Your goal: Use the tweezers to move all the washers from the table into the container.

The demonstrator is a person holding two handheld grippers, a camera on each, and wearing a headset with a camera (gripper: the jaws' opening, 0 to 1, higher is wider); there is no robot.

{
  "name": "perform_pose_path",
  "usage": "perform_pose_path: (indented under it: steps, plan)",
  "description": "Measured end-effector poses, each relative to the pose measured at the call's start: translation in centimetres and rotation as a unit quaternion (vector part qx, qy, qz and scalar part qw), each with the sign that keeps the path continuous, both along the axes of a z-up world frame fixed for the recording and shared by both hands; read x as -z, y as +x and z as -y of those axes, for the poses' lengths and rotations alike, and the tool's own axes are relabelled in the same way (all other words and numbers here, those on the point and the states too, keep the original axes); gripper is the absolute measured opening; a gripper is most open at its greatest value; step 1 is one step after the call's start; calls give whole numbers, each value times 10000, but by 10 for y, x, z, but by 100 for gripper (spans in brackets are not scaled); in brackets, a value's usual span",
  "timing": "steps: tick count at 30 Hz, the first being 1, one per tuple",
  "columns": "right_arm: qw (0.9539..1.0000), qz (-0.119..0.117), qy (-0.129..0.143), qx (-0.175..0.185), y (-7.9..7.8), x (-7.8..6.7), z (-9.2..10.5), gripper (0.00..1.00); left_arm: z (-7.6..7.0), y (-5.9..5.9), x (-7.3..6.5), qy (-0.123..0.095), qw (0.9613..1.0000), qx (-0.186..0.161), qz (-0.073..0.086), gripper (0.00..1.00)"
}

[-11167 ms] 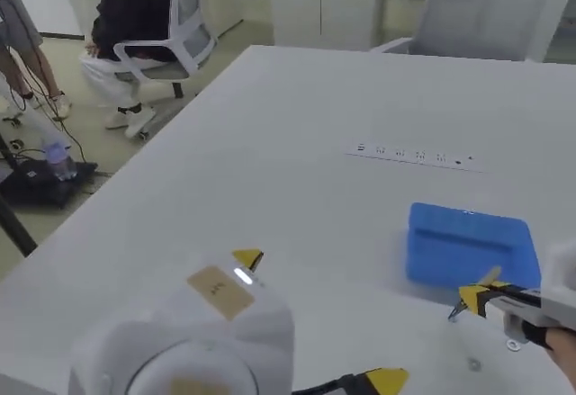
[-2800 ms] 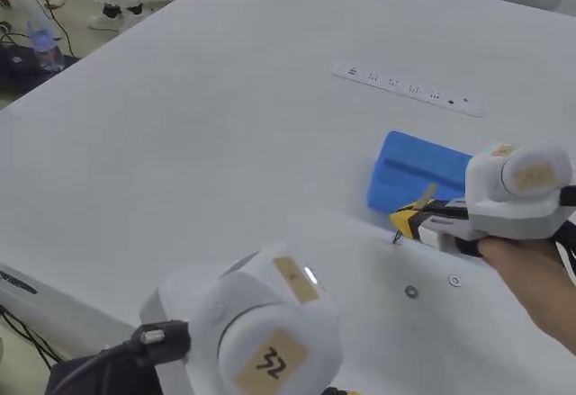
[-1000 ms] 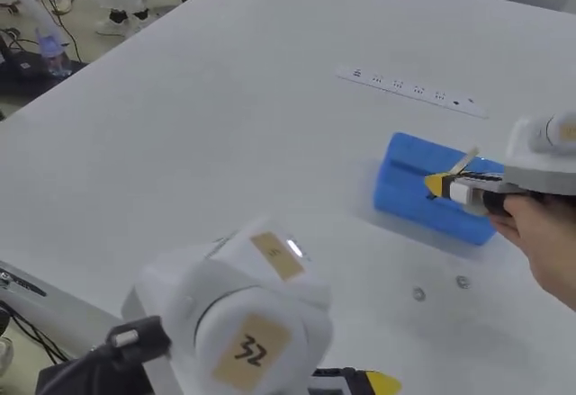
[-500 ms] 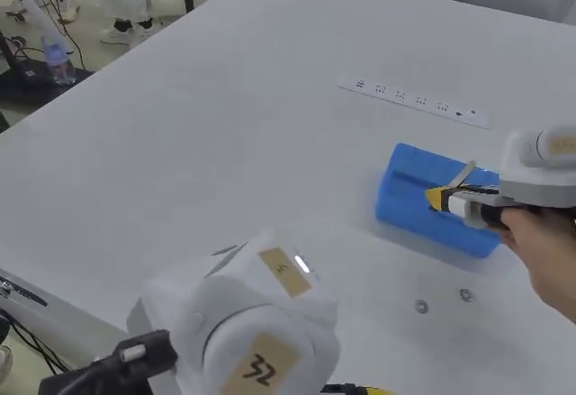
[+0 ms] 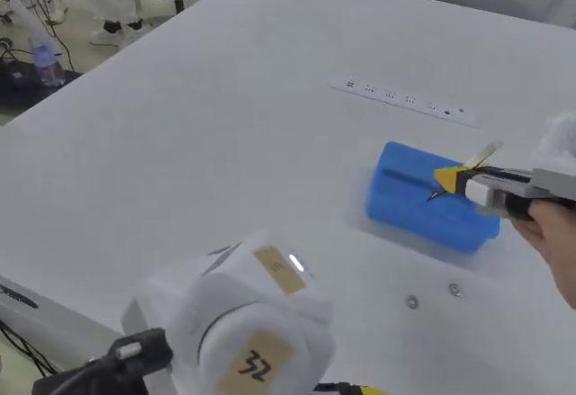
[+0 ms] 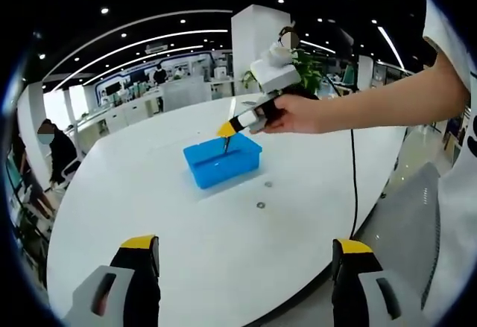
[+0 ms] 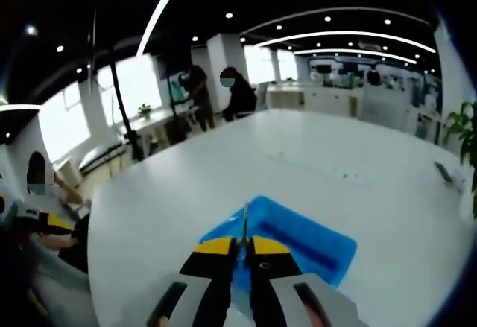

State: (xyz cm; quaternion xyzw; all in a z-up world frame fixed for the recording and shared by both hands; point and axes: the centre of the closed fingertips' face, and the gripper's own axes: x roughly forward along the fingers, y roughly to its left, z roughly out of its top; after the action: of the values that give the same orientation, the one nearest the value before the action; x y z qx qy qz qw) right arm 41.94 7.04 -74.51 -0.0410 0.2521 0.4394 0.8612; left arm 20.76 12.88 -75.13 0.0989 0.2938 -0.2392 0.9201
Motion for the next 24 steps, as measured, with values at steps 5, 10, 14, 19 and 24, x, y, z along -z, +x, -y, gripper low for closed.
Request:
perform_pose_path:
  steps: [5, 10, 14, 19, 24]
  plan:
    - [9998, 8, 170, -81, -16, -9, 8, 4, 2, 0, 0, -12, 10000, 20, 7, 99]
    - [9995, -76, 188, -246, -40, -3, 12, 4, 3, 0, 2, -8, 10000, 27, -11, 99]
    - [9990, -329, 201, -240, -64, 12, 15, 4, 3, -1, 2, -31, 10000, 10, 8, 98]
    - [9983, -527, 134, -199, -85, 30, 16, 4, 4, -1, -1, -71, 10000, -1, 33, 98]
    - [9981, -559, -47, -248, -93, 42, 15, 4, 4, -3, 2, 7, 10000, 25, -6, 98]
